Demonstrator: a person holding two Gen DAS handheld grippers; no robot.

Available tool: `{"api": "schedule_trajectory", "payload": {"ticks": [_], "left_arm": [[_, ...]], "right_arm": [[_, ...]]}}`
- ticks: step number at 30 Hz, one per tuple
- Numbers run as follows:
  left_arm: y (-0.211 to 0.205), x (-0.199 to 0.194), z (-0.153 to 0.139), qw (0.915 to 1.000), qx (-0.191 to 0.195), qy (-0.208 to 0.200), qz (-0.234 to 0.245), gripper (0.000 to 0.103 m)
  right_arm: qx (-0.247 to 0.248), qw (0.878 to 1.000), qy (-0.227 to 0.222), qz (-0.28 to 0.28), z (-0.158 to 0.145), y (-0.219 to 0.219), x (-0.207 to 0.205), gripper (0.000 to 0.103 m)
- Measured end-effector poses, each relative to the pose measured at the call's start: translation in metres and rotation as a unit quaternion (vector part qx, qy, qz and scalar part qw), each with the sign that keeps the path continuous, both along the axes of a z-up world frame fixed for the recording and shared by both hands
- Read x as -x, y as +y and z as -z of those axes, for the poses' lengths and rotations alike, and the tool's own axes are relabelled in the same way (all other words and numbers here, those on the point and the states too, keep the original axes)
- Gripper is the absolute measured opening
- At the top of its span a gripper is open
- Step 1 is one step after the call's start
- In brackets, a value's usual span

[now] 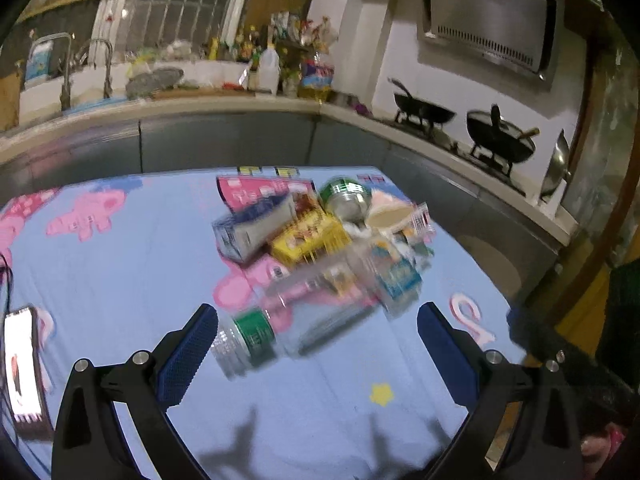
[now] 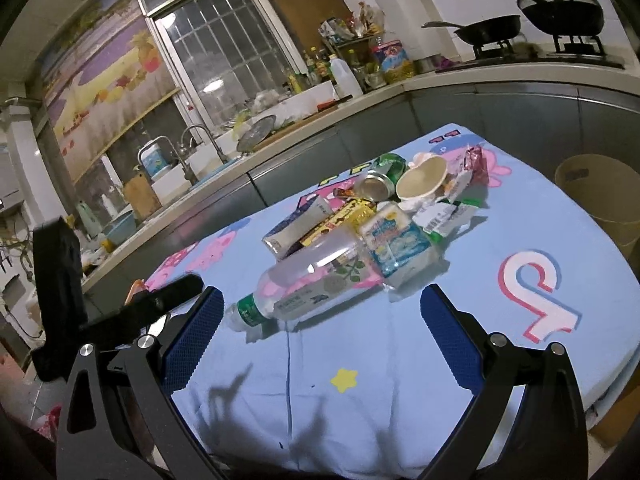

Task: Collect trash

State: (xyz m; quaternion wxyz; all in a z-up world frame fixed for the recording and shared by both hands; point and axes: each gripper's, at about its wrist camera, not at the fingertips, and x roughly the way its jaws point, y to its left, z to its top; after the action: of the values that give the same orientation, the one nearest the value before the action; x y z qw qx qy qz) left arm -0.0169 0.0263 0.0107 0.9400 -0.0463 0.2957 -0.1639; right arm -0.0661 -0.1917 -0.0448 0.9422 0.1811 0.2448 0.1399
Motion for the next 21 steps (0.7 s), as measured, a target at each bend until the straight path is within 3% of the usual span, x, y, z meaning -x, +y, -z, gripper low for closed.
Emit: {"api": "schedule_trajectory", "payload": {"ticks": [7,11,16,21], "left_arm": [[0.008,-0.035,-0.025,0.9973,-0.044,-0.051,-0.028,0.099],[0.018,-0.051,-0.027,0.9954,-0.056,-0.057,-0.054,0.099],[0.024,-0.061,-0.022,0.9939,-0.071,-0.049,-0.068,0.099],[0.025,-0.064,-0.02,0.9908,-0.098,-0.053,-0.078,0.099]], "right_arm": [[0.013,0.998,-0.049,0.036,-0.034,-0.007,-0.006,0.097],[0.022,0.995,-0.083,0.044,-0.047,-0.004,0.002,0.097],[0.041,0.996,-0.075,0.039,-0.041,0.0,-0.001,0.097],[0.057,0.993,-0.101,0.037,-0.061,-0.004,-0.008,0.097]]}}
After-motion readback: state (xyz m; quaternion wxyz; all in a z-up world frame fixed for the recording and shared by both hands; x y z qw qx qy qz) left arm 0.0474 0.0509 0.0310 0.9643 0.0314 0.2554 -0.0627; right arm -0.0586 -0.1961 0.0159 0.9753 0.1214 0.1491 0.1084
